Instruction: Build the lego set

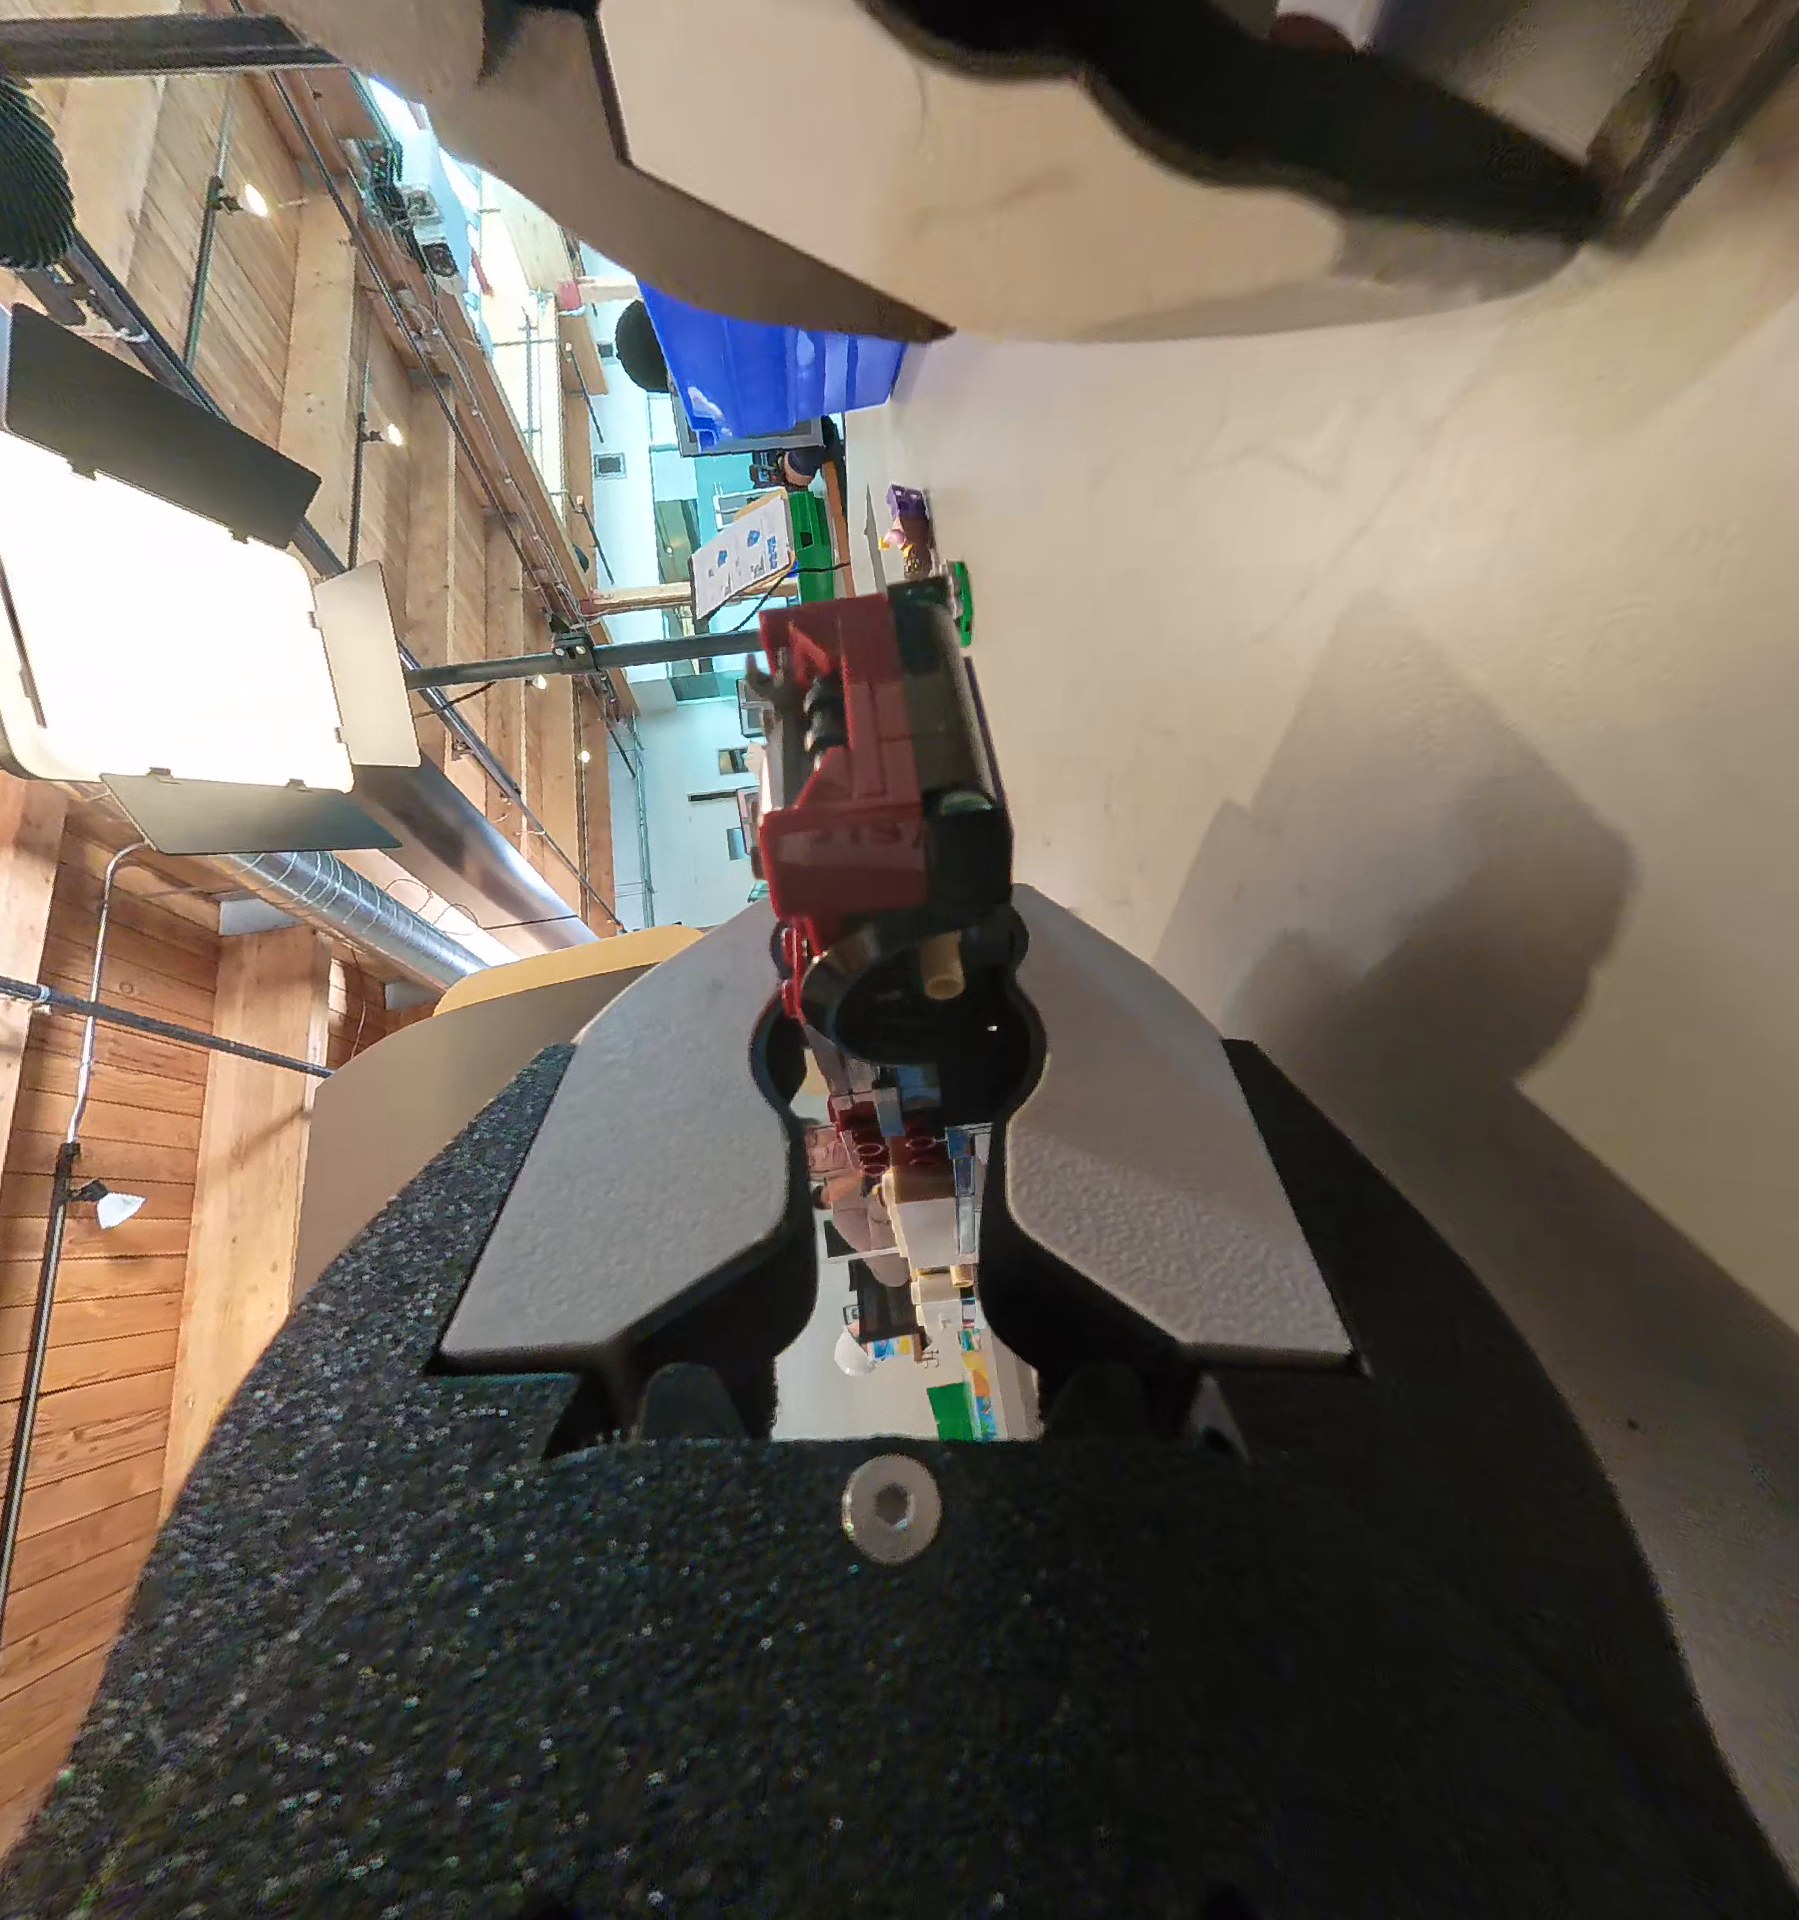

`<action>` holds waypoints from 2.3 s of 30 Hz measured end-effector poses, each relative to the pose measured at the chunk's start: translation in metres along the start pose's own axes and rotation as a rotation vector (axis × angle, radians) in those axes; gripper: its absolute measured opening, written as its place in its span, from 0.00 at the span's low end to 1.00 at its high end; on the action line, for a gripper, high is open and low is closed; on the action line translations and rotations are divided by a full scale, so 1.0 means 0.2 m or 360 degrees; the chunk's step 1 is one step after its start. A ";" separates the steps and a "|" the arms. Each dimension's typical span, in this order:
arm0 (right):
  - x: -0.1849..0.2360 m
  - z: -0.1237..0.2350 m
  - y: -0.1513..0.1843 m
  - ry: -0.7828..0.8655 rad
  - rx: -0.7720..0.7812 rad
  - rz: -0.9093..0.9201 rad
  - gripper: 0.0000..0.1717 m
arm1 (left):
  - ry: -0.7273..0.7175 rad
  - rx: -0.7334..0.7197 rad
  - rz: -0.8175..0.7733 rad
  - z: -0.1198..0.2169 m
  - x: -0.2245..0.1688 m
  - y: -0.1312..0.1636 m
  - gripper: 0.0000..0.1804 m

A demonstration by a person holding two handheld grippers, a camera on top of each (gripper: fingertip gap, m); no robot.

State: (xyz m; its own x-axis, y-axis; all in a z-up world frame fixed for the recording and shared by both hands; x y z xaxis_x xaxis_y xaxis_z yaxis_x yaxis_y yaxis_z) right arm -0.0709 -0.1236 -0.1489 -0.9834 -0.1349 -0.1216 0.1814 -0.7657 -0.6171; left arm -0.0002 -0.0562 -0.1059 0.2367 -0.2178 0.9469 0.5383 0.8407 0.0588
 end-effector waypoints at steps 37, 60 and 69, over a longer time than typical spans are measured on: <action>-0.19 0.16 -0.28 0.0106 -0.0304 0.0413 0.15 | 0.0038 -0.0118 -0.0076 0.00 -0.02 -0.09 0.18; -0.11 0.12 -0.24 0.1142 -0.0295 0.1189 0.23 | 0.0056 -0.0055 -0.0016 -0.01 -0.02 -0.06 0.18; -0.14 0.08 -0.23 0.1308 -0.0244 0.1373 0.22 | 0.0059 -0.0048 -0.0005 0.00 -0.01 -0.06 0.18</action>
State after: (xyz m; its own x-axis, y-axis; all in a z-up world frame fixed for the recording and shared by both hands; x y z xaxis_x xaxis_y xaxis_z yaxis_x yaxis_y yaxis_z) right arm -0.0528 -0.0942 -0.1042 -0.2469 -0.0819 -0.9656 0.8312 -0.5301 -0.1676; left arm -0.0072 -0.0667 -0.1090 0.2644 -0.2390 0.9343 0.5632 0.8247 0.0516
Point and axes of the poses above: each gripper's, where its closed fingertips meet, z back along the fingers, y out of its underside, x = y × z across the jaws, the point moved 3 cm from there along z, back along the fingers, and after that the axes turned 10 degrees about y, right-handed, at the moved point
